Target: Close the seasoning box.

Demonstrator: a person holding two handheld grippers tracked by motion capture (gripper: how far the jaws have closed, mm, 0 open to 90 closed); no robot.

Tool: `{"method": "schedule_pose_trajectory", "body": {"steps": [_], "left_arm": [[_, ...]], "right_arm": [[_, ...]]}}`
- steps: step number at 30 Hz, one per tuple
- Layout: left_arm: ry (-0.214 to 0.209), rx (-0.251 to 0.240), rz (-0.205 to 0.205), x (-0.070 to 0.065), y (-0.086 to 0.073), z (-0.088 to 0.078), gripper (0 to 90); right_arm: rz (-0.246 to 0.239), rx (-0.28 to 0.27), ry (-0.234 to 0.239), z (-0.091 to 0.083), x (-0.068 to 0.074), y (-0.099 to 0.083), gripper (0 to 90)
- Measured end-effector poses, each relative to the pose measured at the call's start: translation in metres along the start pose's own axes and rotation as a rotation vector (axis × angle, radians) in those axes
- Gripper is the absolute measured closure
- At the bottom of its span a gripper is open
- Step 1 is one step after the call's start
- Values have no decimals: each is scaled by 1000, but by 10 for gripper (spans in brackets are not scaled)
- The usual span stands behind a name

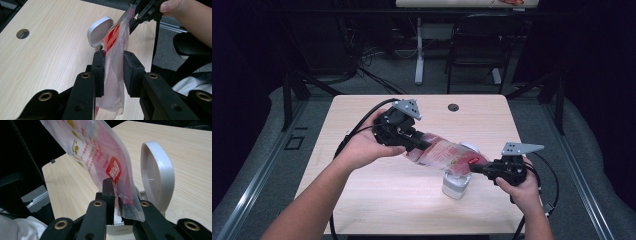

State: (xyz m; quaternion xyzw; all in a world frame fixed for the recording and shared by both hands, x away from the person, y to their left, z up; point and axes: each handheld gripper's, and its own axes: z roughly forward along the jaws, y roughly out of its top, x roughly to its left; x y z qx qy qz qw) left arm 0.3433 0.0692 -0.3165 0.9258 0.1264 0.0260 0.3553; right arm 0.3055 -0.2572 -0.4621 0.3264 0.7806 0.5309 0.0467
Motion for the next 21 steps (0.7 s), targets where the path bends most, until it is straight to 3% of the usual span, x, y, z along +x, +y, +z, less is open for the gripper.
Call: {"method": "schedule_pose_trajectory", "body": {"steps": [5, 11, 21], "left_arm": [[0, -1, -18, 4, -2, 3, 735], [4, -7, -4, 2, 2, 3, 737], [-8, -14, 8, -5, 10, 11, 734]], "right_arm": [[-2, 7, 8, -3, -2, 0, 854], [5, 23, 20, 1, -2, -1, 860], [19, 68, -12, 5, -8, -7, 861]]}}
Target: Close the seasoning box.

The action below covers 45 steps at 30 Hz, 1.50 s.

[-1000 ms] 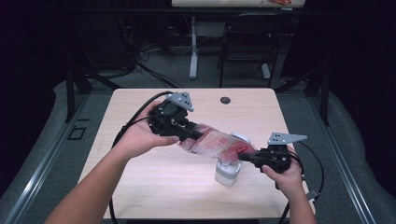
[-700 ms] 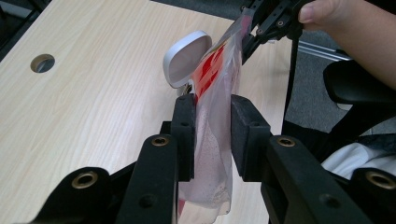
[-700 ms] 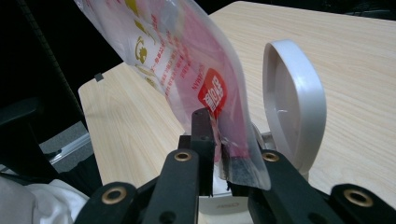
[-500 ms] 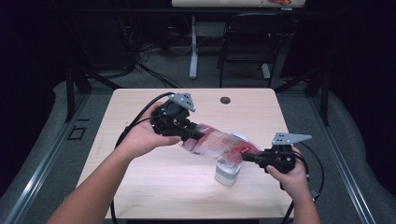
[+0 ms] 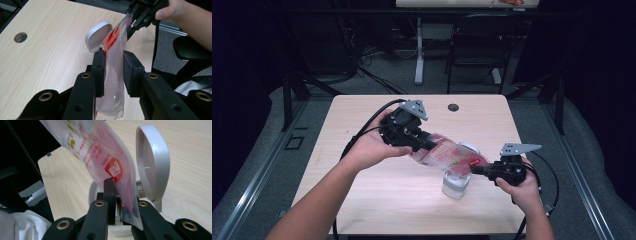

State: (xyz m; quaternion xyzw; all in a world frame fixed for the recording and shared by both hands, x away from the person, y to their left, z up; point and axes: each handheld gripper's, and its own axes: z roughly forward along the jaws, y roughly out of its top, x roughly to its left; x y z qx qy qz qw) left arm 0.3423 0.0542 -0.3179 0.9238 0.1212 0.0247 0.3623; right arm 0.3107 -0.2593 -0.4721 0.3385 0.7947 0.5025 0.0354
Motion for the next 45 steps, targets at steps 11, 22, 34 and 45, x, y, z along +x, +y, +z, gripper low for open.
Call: {"method": "schedule_pose_trajectory", "body": {"steps": [11, 22, 34, 45], "left_arm": [[-1, -2, 6, -2, 1, 3, 733], [4, -13, -13, 1, -5, 6, 733], [27, -46, -55, 9, -27, -4, 734], [46, -104, -146, 19, -71, -10, 733]], "right_arm": [[5, 8, -4, -1, -4, -2, 859], [1, 3, -13, -4, -6, 0, 861], [-18, -28, 11, -3, 2, 8, 861], [-44, -82, 9, 3, 11, 20, 849]]}}
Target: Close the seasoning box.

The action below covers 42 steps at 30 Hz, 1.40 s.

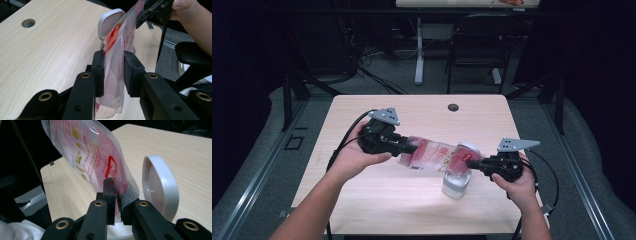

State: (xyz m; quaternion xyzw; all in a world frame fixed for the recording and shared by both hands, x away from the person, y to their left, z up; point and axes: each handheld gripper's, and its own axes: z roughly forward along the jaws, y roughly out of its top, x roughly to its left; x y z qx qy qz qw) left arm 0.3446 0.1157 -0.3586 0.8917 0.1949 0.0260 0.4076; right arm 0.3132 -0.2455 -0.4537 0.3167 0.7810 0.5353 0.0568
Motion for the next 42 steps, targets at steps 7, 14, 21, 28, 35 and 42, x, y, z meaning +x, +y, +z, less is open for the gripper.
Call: {"method": "schedule_pose_trajectory", "body": {"steps": [7, 14, 21, 28, 35, 42], "left_arm": [[-31, -27, -33, 5, -21, 3, 720], [-37, -49, -65, 11, -40, 6, 720], [-35, -70, -69, 11, -53, 9, 720], [-55, -91, -82, 15, -66, 15, 715], [-44, -115, -78, 14, -79, 21, 710], [-41, -116, -71, 16, -91, 23, 699]], "right_arm": [[1, -46, 6, 5, -2, 4, 818], [-4, -51, 28, 14, -2, 4, 773], [-7, -41, 43, 16, -3, 1, 745], [14, -25, 56, 16, -6, -8, 723], [45, -29, 58, 16, -10, -14, 728], [59, -33, 78, 18, -10, -16, 735]]}}
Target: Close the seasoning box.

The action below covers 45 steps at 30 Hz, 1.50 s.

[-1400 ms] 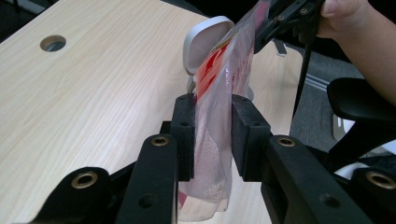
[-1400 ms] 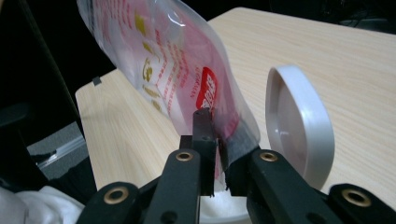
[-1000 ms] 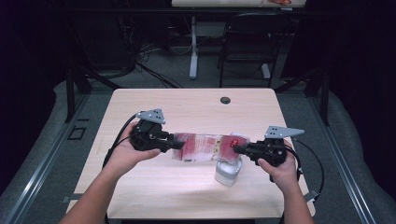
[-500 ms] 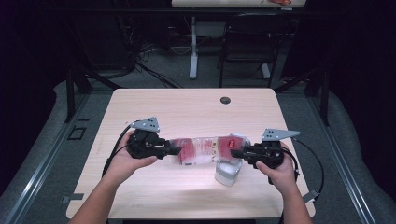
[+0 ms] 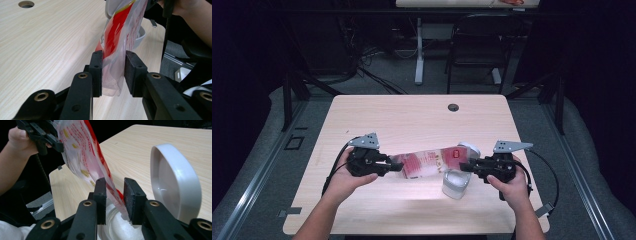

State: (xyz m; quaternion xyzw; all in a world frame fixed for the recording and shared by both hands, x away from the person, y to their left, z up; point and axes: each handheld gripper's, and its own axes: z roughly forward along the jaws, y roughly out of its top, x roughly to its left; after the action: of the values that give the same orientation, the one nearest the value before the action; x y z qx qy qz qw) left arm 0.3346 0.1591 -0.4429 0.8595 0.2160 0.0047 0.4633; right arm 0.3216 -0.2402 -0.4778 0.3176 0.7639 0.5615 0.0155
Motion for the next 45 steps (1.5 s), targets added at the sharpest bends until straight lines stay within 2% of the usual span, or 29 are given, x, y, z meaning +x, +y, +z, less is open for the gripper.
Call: {"method": "schedule_pose_trajectory", "body": {"steps": [6, 10, 18, 25, 31, 35, 38, 45], "left_arm": [[27, 21, 11, 1, -6, 0, 684], [32, 15, 11, 1, -10, -1, 679], [25, 7, -22, 7, -22, -1, 651], [22, 10, -30, 11, -29, -1, 617], [36, 16, -23, 14, -32, 2, 593], [51, 30, -25, 17, -36, 2, 585], [58, 22, -28, 19, -40, 1, 580], [77, 29, -44, 25, -50, -3, 580]], "right_arm": [[-4, -13, 23, 1, 4, 2, 780], [-17, -15, 31, 1, 9, 4, 814], [-46, -10, 49, 5, 17, 9, 849], [-71, 8, 70, 9, 22, 11, 884], [-83, 9, 78, 11, 26, 11, 894], [-99, 20, 71, 12, 29, 13, 895], [-109, 27, 65, 14, 32, 13, 895], [-130, 50, 49, 27, 37, 15, 895]]}}
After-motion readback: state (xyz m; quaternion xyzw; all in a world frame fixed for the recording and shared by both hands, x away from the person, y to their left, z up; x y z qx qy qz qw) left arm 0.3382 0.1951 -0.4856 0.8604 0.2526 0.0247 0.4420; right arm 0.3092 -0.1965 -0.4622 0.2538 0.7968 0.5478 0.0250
